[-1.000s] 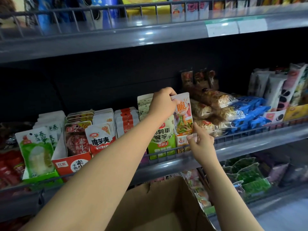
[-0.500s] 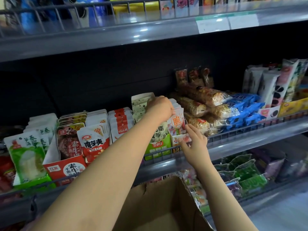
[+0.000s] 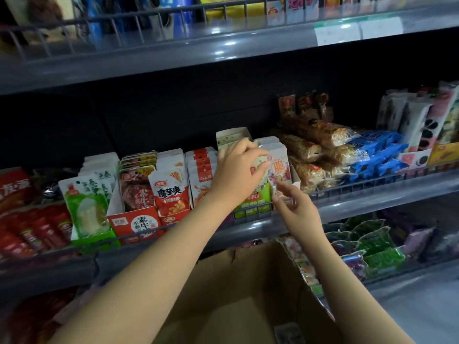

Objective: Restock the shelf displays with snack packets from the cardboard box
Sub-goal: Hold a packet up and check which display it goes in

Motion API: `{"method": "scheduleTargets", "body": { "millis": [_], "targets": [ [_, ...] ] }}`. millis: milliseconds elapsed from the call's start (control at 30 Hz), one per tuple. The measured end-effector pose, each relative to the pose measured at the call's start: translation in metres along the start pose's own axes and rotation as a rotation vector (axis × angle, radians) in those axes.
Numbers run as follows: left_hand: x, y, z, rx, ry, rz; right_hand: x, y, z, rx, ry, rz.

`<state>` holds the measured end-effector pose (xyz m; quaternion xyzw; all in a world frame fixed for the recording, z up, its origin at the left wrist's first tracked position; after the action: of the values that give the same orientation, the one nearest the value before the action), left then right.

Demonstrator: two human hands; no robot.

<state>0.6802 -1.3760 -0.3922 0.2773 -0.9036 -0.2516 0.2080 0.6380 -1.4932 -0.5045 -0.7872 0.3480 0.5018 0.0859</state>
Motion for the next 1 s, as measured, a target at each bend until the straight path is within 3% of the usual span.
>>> {"method": "scheduleTargets", "body": {
  "millis": [133,367,733,1000],
  "targets": [
    [-0.009,0.019,0.043,0.036,0.068,0.033,-0.011,-0.013,0.024,-0.097,-0.037,-0.044],
    [-0.047,-0.003,0.134,-0.068,0.393,0.217,0.007,-0.032,0.069,-0.312,-0.097,0.020],
    [-0.090,-0.107,0.318,-0.493,0.969,0.331,0.124,-0.089,0.151,-0.911,-0.135,0.654],
    [-0.098,-0.142,0.409,-0.714,1.136,0.333,0.190,-0.118,0.197,-1.317,-0.102,0.966]
  ]
}}
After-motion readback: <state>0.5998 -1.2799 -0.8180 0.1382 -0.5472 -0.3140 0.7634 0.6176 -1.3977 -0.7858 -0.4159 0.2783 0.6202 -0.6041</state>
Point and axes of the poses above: each hand's wrist, its own z-axis away from the middle knuckle, its own y-axis out of the back of the hand, x = y × z, the point moved 10 cm from there along -z, towards the middle knuckle, and after that the axes turned 10 degrees about x, right-handed, at the moved point
